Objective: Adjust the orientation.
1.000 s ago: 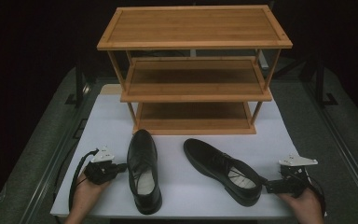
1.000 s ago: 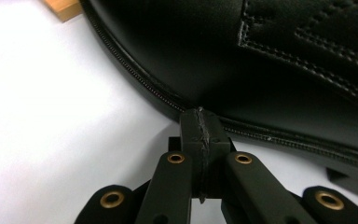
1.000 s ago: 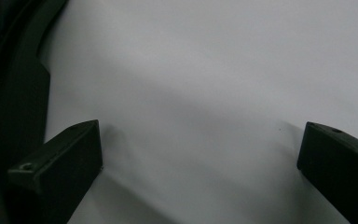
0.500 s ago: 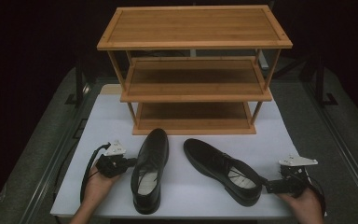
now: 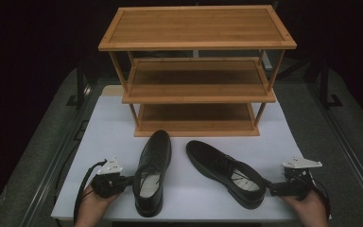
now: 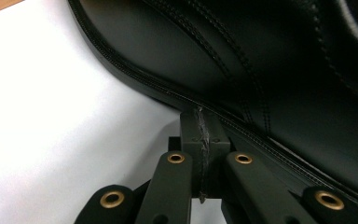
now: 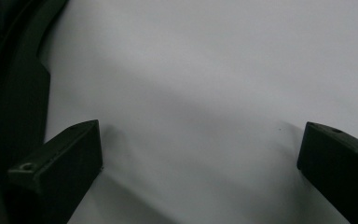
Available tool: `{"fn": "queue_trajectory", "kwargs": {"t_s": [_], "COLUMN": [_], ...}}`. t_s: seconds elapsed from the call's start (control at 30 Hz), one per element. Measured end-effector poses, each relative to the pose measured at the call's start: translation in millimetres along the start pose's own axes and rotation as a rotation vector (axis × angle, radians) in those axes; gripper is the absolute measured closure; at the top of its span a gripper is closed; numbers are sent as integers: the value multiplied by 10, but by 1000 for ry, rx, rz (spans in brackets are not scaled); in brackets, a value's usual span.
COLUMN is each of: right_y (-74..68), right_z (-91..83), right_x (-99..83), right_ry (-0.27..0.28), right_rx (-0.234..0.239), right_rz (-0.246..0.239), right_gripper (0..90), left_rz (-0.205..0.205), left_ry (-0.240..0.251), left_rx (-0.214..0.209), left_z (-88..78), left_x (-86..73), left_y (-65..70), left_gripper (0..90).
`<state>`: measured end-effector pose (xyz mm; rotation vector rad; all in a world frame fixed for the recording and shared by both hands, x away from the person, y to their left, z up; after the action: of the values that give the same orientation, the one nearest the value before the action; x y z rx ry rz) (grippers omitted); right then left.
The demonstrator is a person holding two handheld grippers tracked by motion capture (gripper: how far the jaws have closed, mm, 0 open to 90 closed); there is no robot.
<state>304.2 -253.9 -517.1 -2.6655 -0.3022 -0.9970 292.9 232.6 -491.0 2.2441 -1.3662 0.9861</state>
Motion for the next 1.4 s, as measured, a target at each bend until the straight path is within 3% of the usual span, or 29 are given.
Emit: {"fn": "queue_trajectory", "kwargs": {"t_s": [0.07, 0.33, 0.6, 0.77, 0.9, 1.03, 1.17, 1.27, 1.4], "right_y": [0, 1, 1, 1, 1, 0, 0, 1, 1], "right_z": [0, 1, 0, 0, 1, 0, 0, 0, 0], "right_x": [0, 1, 1, 1, 1, 0, 0, 1, 0], "right_ry": [-1, -1, 0, 0, 0, 2, 2, 1, 0], "right_rx": [0, 0, 0, 1, 1, 0, 0, 1, 0], "right_rz": [0, 0, 0, 0, 0, 0, 0, 0, 0], "right_gripper": [0, 0, 0, 0, 0, 0, 0, 0, 0], "left_rz": [-18, -18, 10, 36, 20, -18, -39, -53, -57], "left_ry": [14, 26, 26, 5, 0, -14, -88, -91, -96], "left_rx": [-7, -21, -46, -9, 36, 70, 122, 146, 169], "left_z": [2, 80, 148, 96, 10, -83, -148, -223, -237], "left_x": [12, 85, 151, 119, 48, -67, -252, -346, -475], "left_y": [-6, 2, 81, 23, -102, -228, -316, -354, -379], "left_gripper": [900, 900, 900, 900, 716, 375, 65, 17, 17]}}
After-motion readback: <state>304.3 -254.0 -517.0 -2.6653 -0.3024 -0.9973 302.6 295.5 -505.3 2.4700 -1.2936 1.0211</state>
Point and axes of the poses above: each handheld gripper's, and its own axes: z roughly forward along the jaws, x roughly out of its top, y roughly to its right, the point moved 8 cm from there along z, roughly forward along the jaws, and after that the axes turned 14 degrees about z, right-handed, at the moved point
